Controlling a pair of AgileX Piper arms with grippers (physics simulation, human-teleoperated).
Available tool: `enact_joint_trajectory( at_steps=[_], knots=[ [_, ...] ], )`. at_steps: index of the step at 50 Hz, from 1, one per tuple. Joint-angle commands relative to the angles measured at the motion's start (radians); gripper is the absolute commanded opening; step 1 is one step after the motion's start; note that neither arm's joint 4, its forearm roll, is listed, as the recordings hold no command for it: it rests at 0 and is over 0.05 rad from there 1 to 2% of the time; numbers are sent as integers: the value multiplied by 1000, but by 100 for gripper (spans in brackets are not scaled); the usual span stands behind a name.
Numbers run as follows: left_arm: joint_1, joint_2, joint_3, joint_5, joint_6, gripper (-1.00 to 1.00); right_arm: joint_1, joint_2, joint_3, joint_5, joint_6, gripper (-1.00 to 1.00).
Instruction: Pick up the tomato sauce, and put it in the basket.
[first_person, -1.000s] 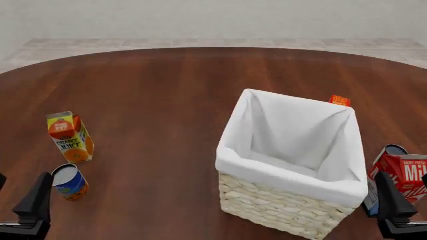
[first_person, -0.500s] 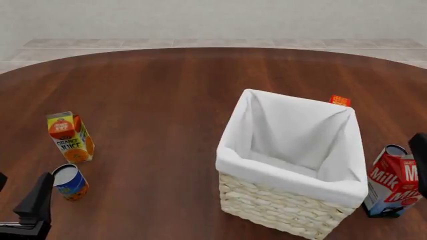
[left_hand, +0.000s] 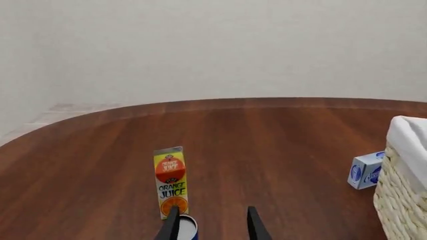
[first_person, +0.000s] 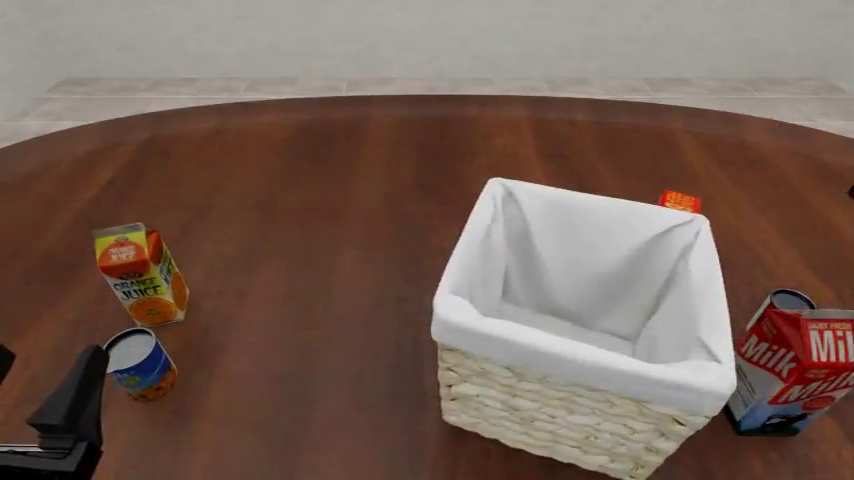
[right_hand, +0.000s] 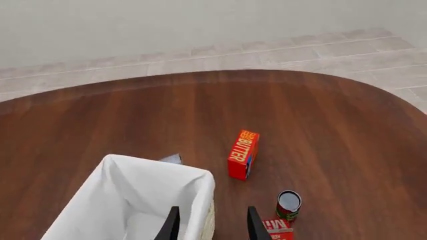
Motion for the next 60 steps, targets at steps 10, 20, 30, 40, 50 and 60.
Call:
enact_joint_trajectory(
  at_steps=[10, 20, 30, 40, 50, 60],
  knots=[
    [0, 0, 1, 1, -1, 100, -74, 283, -284, 200, -19, 100],
    [0, -1, 1, 0, 0, 100, -108, 415, -430, 285, 6, 100],
    [0, 2, -6, 4, 0, 100, -155, 522, -496, 336, 22, 100],
    [0, 0, 1, 0, -1, 100, -237, 596, -601, 400, -17, 100],
    [0, -1, 1, 0, 0, 100, -301, 667, -674, 448, -71, 100],
    [0, -1, 1, 0, 0, 100, -323, 699, -606, 382, -92, 100]
  ],
)
